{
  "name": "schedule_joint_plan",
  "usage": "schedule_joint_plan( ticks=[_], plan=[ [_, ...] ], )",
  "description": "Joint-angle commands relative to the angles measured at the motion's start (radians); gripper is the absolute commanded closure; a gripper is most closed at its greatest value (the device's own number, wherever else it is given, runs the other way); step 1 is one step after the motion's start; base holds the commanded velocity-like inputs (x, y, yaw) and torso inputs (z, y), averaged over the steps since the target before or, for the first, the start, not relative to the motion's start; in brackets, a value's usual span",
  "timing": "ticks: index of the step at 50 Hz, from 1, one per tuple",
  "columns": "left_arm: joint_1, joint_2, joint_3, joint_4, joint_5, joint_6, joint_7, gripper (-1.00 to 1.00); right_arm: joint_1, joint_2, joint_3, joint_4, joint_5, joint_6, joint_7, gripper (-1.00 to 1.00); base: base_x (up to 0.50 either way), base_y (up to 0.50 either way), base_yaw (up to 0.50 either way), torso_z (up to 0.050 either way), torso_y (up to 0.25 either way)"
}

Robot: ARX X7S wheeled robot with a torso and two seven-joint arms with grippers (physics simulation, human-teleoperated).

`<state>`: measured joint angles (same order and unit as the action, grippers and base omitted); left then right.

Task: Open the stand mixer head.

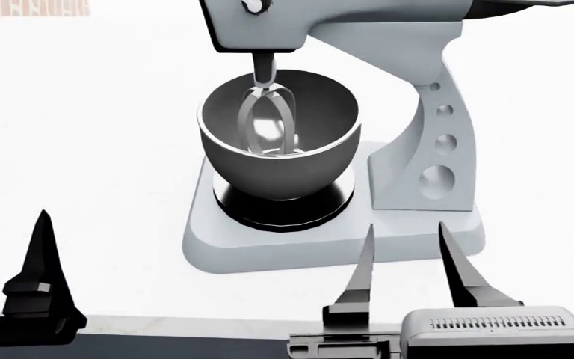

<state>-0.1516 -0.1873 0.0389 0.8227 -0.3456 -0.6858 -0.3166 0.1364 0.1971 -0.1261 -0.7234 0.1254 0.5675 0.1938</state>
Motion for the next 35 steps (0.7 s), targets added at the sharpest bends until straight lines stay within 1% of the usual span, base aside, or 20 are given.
schedule_joint_plan(
  ticks=[1,6,9,13,18,24,35],
  plan=[
    [0.010,0.009,0.000,-0.041,0.018,0.077,0.041,-1.00,0.012,-0.005,0.014,-0.012,-0.006,-0.005,-0.019,1.00,0.00,0.00,0.00,0.000,0.000],
    [0.016,0.005,0.000,-0.044,0.015,0.086,0.040,-1.00,0.091,0.005,0.007,-0.118,0.004,0.138,-0.009,1.00,0.00,0.00,0.00,0.000,0.000],
    [0.017,0.004,0.007,-0.052,0.019,0.092,0.038,-1.00,0.179,0.008,-0.017,-0.233,0.007,0.302,0.007,1.00,0.00,0.00,0.00,0.000,0.000],
    [0.016,0.003,0.010,-0.052,0.016,0.093,0.035,-1.00,0.285,-0.009,-0.020,-0.320,0.033,0.476,0.024,1.00,0.00,0.00,0.00,0.000,0.000],
    [0.017,-0.003,0.003,-0.046,0.009,0.091,0.031,-1.00,0.348,0.012,-0.010,-0.321,0.103,0.531,0.077,1.00,0.00,0.00,0.00,0.000,0.000],
    [0.013,-0.004,0.007,-0.056,0.007,0.095,0.026,-1.00,0.392,0.018,0.004,-0.312,0.122,0.569,0.087,1.00,0.00,0.00,0.00,0.000,0.000],
    [0.012,-0.009,0.006,-0.065,-0.002,0.107,0.023,-1.00,0.422,0.043,0.006,-0.228,0.112,0.521,0.087,1.00,0.00,0.00,0.00,0.000,0.000]
  ],
)
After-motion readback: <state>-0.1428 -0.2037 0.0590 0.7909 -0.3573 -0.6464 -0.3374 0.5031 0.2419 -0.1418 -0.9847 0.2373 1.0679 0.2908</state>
